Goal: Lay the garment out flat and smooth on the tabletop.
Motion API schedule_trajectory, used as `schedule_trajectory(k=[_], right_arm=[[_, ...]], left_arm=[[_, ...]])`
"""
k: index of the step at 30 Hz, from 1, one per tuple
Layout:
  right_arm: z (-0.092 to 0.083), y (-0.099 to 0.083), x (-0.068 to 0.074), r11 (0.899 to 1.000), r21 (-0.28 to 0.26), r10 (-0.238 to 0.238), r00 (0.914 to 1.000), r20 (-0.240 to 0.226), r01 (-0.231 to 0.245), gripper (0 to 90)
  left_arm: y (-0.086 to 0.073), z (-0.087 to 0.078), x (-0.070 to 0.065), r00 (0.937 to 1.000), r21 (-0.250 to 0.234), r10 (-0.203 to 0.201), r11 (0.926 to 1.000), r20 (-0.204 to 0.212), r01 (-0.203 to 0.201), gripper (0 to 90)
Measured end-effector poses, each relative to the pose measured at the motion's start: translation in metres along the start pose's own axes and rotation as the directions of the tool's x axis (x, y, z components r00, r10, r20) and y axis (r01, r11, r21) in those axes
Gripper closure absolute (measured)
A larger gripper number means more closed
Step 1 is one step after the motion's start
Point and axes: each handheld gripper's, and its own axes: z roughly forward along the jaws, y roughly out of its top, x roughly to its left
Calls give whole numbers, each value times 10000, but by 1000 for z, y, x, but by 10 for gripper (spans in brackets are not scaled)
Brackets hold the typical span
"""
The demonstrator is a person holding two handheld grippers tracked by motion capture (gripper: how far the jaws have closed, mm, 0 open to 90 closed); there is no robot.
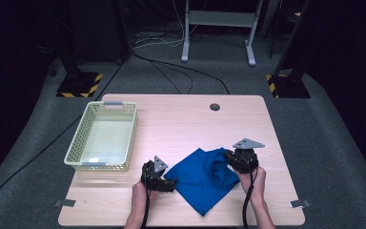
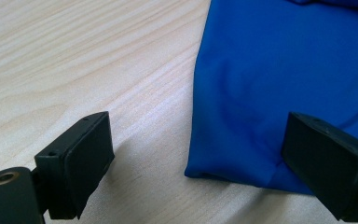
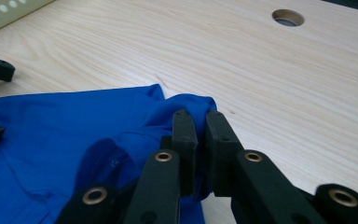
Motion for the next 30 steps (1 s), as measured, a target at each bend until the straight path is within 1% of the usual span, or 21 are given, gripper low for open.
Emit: schedule_trajectory(k=[11,13,14,15,19,22,25,30], right_arm=[[-8,9,-21,9996,-137,244,9987,453,-239,839],[-7,11,-26,9996,-137,259,9983,518,-252,839],[-7,11,-26,9996,-137,259,9983,518,-252,839],[-7,13,-30,9997,-130,196,9984,526,-189,839],[-6,16,-38,9999,-78,107,9972,737,-102,838],[-6,18,-46,9998,-56,211,9956,909,-206,838],[-5,18,-54,9991,-82,427,9946,950,-421,836],[1,19,-64,9993,56,349,9927,1152,-358,834]], left_arm=[[0,0,-1,10000,-27,28,10000,-28,-28,88],[0,0,0,10000,-24,26,10000,-22,-26,88],[0,0,0,10000,-24,26,10000,-22,-26,88],[0,0,0,10000,-26,27,10000,-24,-27,88],[0,0,0,10000,-25,27,10000,-24,-27,88],[0,0,0,10000,-23,18,10000,-18,-18,88],[0,0,0,10000,-21,20,10000,-19,-20,88],[0,0,0,10000,-23,17,10000,-20,-17,88]])
